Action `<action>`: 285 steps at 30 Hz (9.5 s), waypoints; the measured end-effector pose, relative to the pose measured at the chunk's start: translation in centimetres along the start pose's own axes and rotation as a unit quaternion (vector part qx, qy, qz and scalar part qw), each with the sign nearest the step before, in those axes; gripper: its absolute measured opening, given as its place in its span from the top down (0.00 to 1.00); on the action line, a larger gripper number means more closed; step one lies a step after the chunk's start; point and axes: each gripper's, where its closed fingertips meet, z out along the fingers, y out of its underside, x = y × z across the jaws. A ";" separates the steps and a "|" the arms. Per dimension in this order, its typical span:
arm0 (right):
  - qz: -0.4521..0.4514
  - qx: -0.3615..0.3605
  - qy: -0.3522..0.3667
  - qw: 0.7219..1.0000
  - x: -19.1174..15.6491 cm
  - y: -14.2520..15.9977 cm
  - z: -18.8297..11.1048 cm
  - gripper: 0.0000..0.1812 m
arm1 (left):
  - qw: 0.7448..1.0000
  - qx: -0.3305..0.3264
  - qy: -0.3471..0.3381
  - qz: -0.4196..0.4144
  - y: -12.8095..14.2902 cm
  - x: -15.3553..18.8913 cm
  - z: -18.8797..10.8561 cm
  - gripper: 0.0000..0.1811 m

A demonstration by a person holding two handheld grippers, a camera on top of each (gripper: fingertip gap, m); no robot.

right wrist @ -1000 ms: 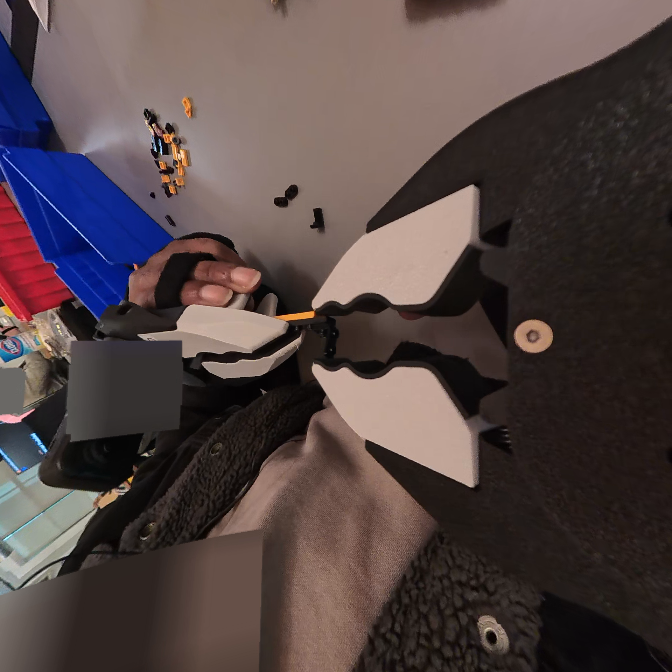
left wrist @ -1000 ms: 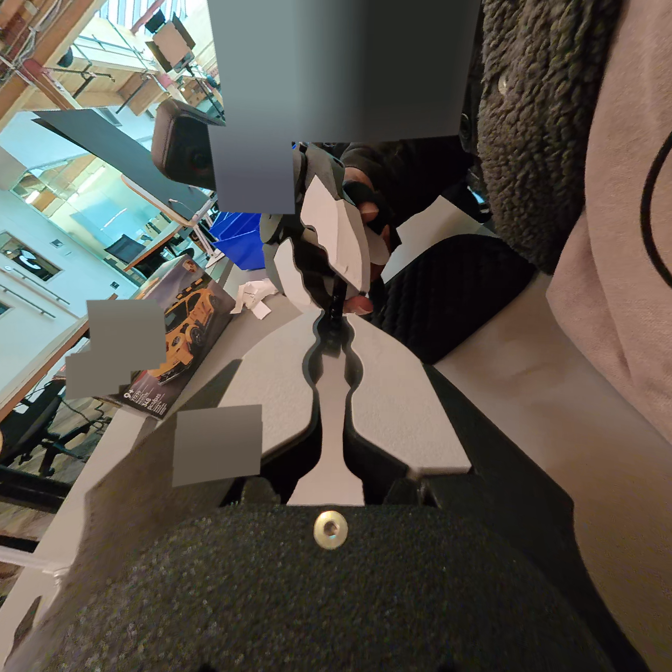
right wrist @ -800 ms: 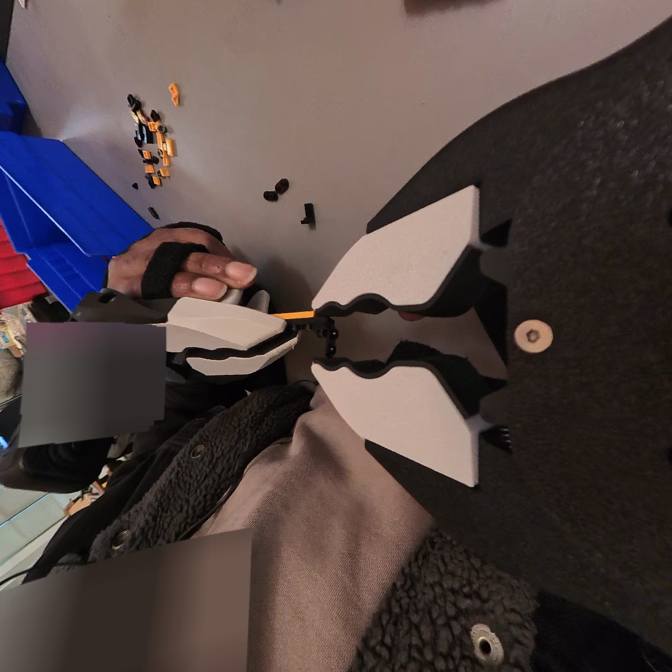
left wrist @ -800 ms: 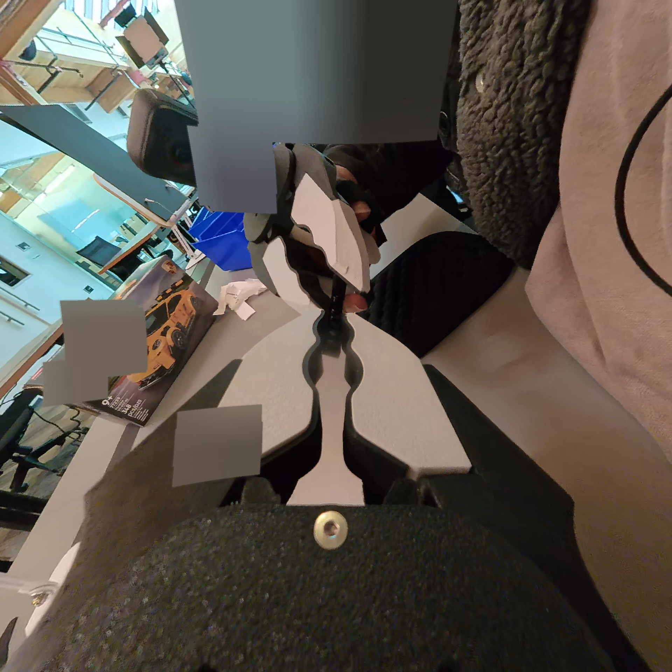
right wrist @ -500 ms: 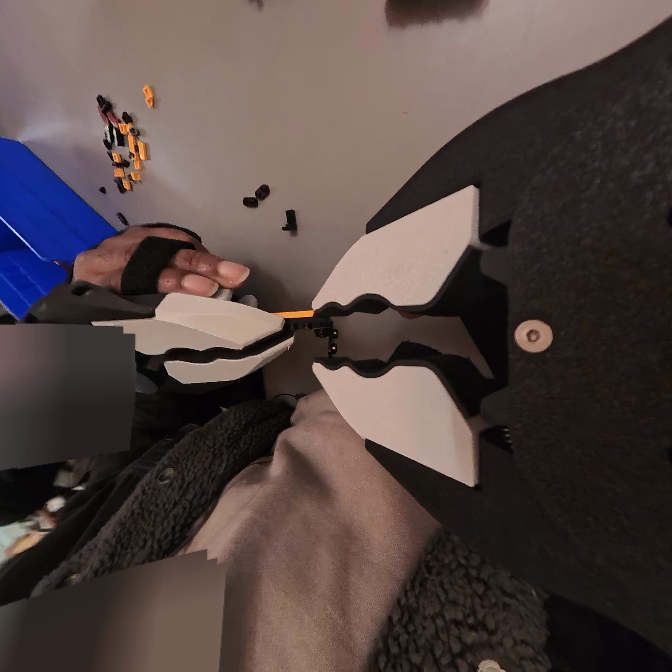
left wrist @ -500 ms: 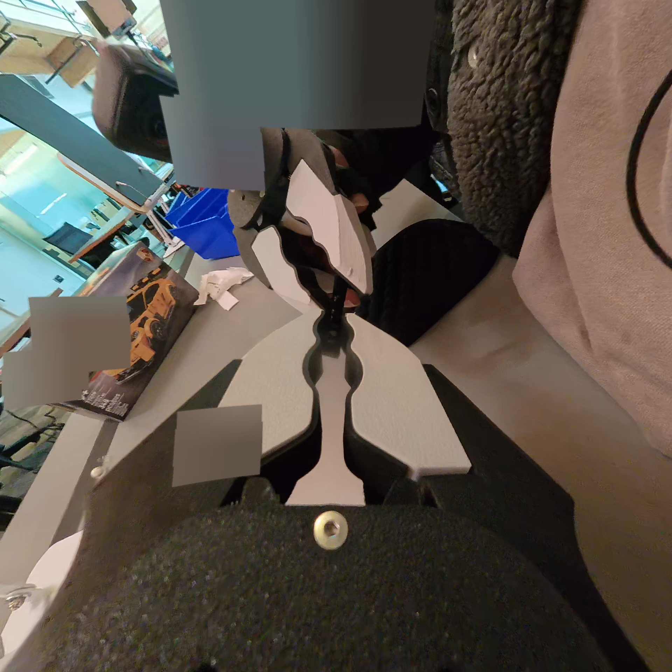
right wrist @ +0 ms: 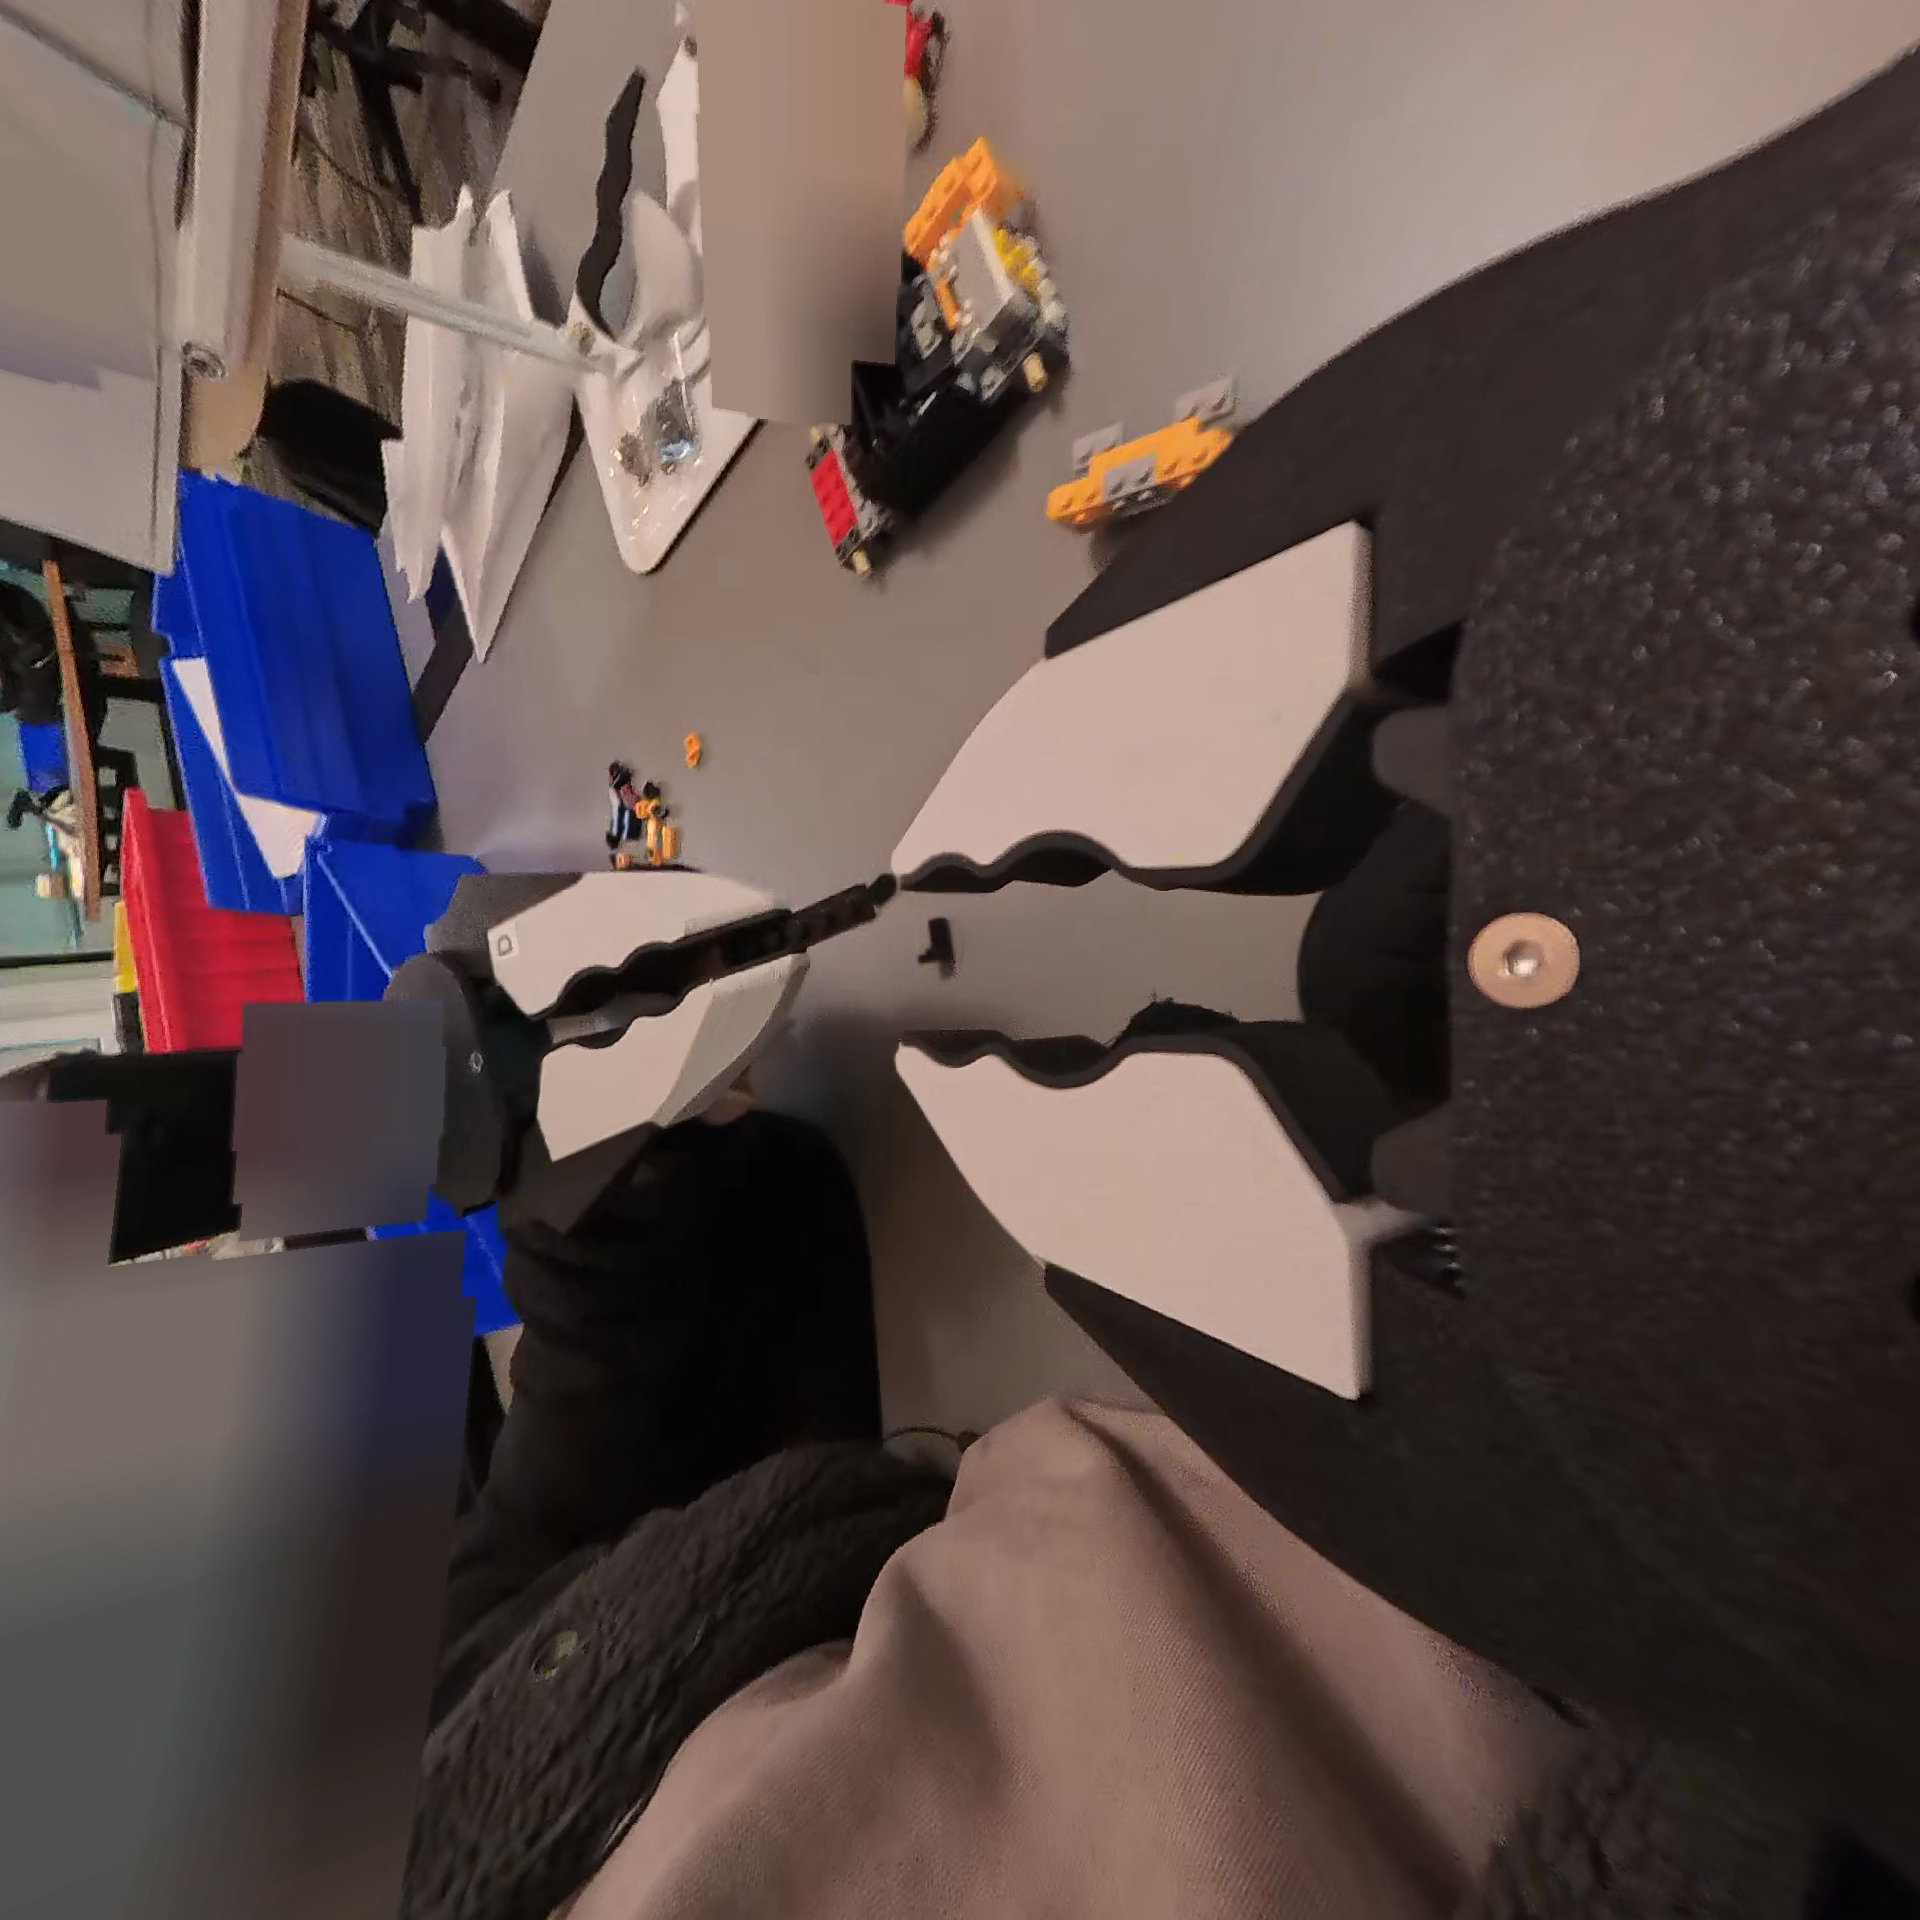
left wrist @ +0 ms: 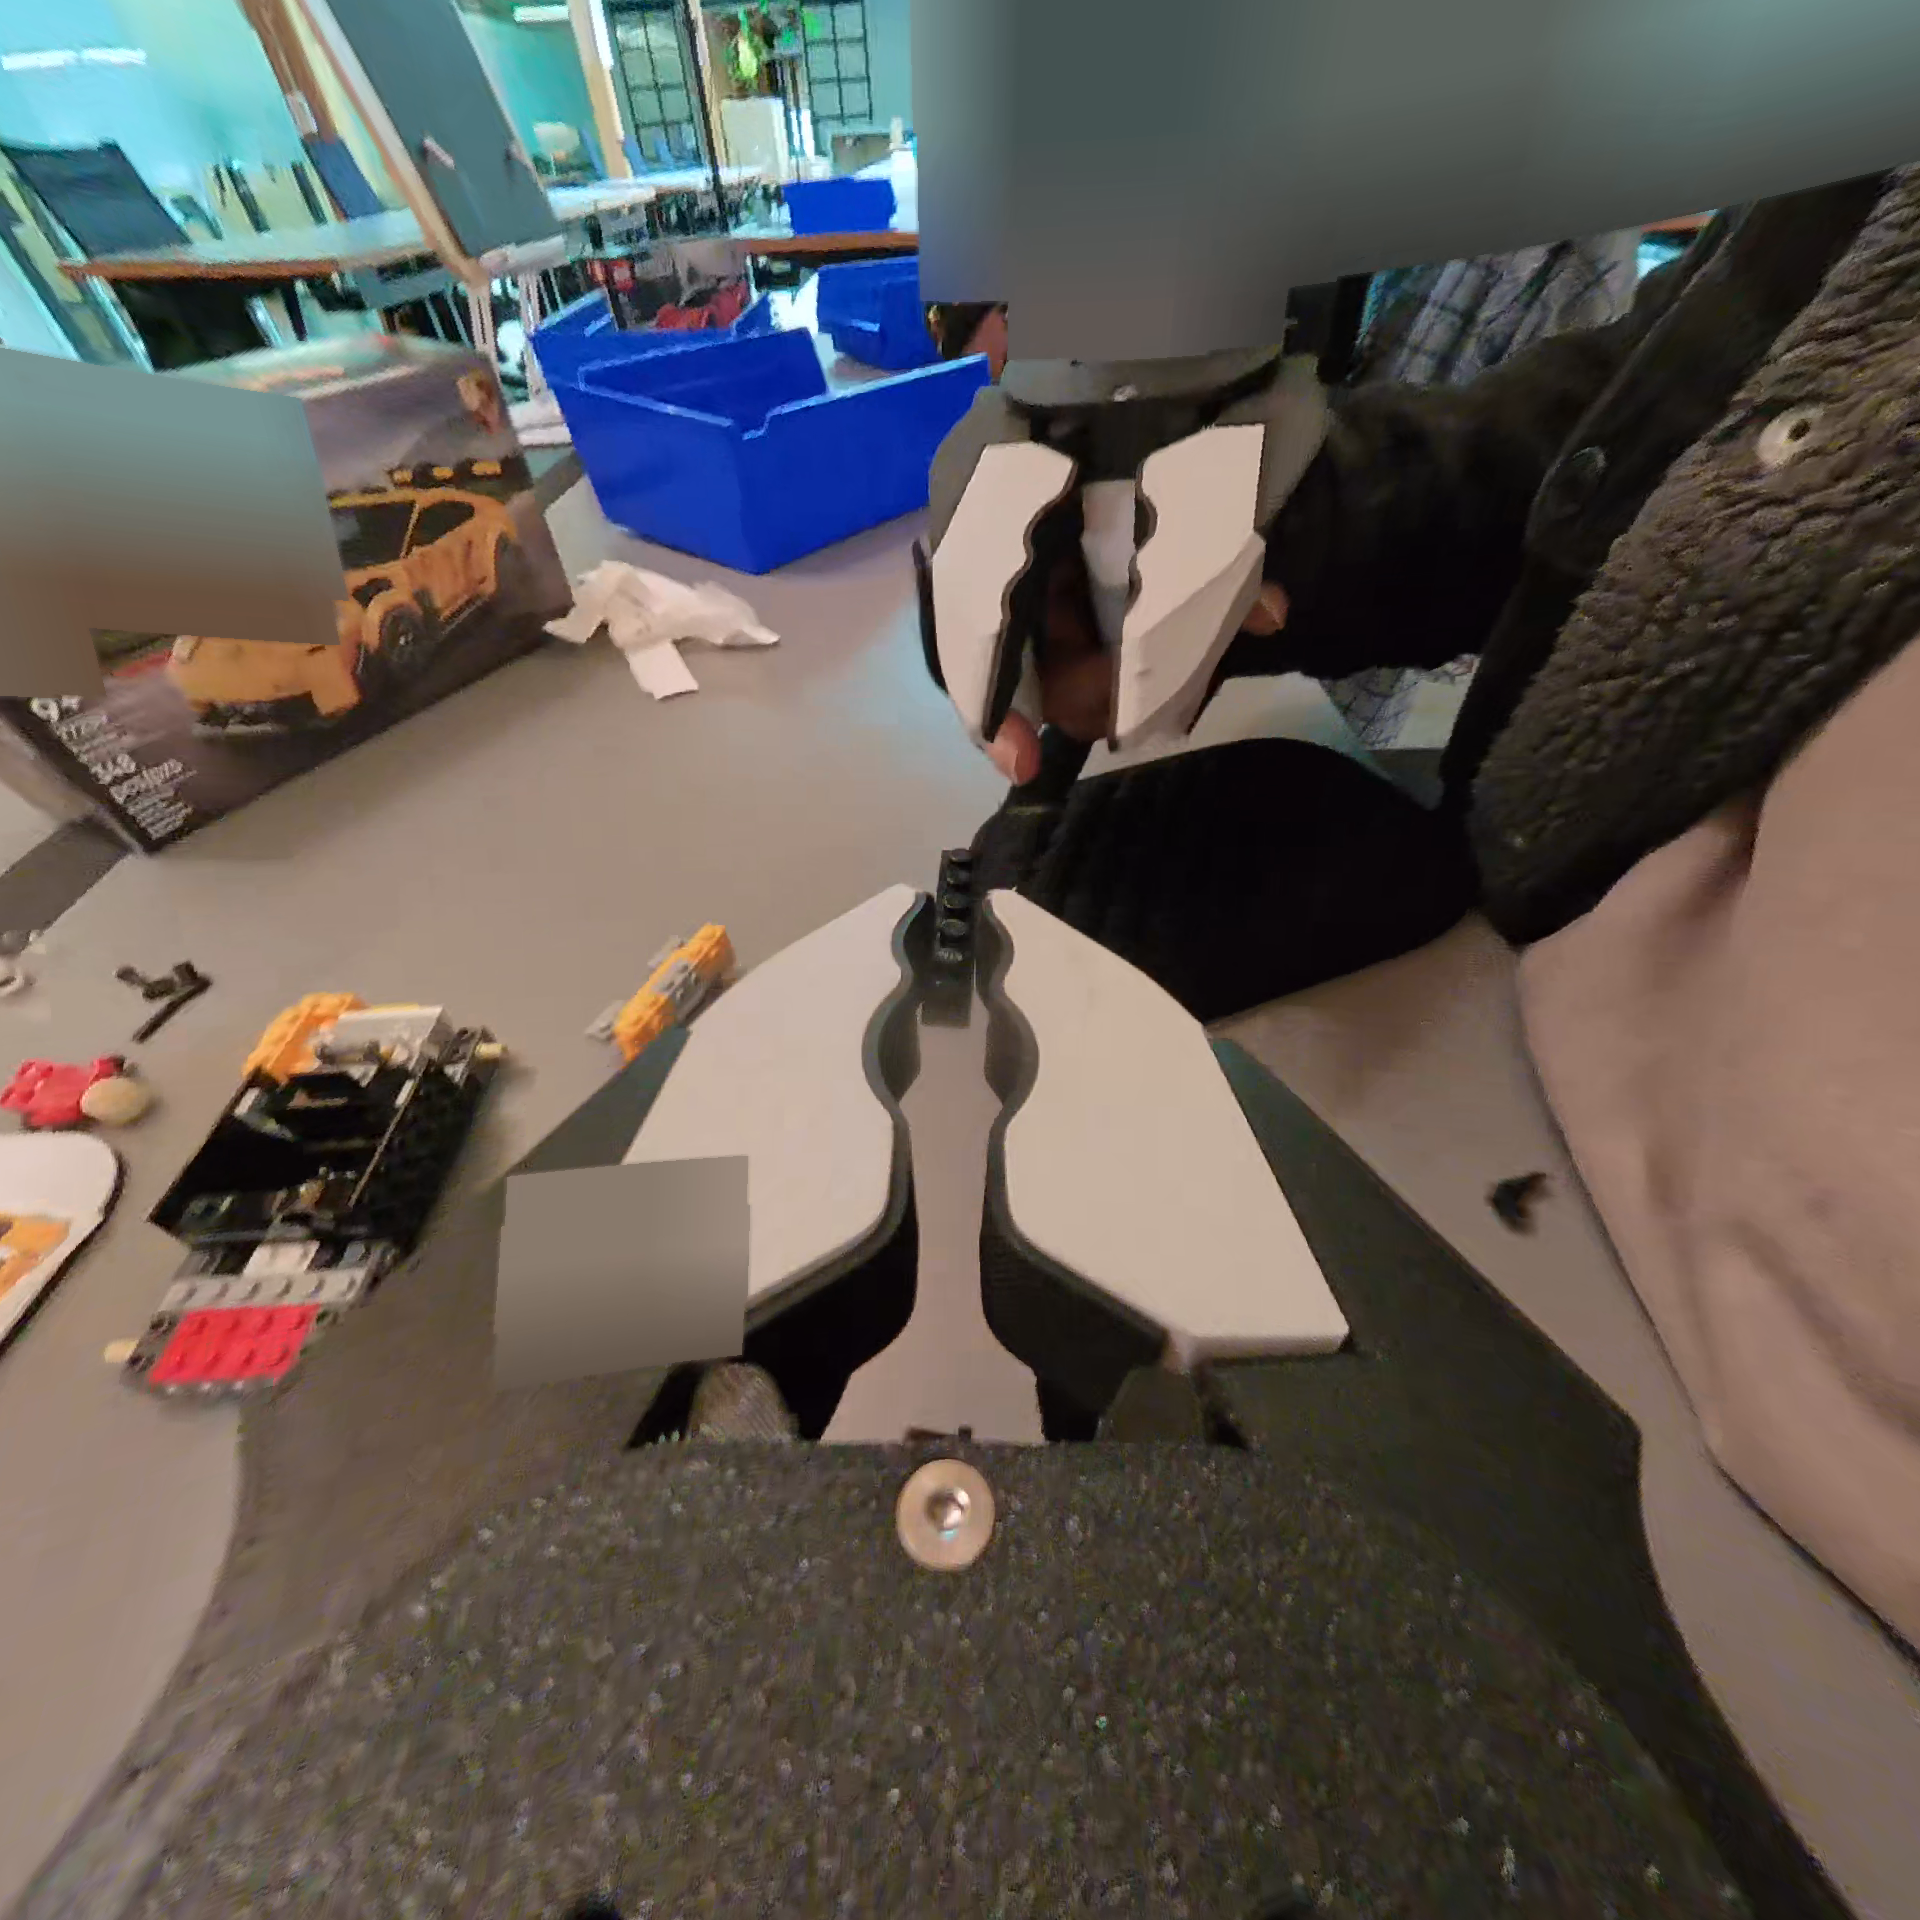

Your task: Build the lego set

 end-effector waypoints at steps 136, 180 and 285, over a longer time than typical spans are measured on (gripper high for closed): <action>0.019 0.056 -0.067 0.996 -0.4 -3.1 5.7 0.96 | 0.979 0.124 0.074 -0.146 -2.8 -0.3 -1.9 0.93; -0.037 -0.251 -0.119 0.960 -1.0 3.8 4.0 0.96 | 0.967 -0.014 0.105 -0.231 1.9 0.5 0.3 0.95; 0.021 -0.308 0.029 0.951 3.5 9.1 3.5 0.96 | 0.928 0.091 0.117 -0.343 0.3 -1.2 -0.1 0.96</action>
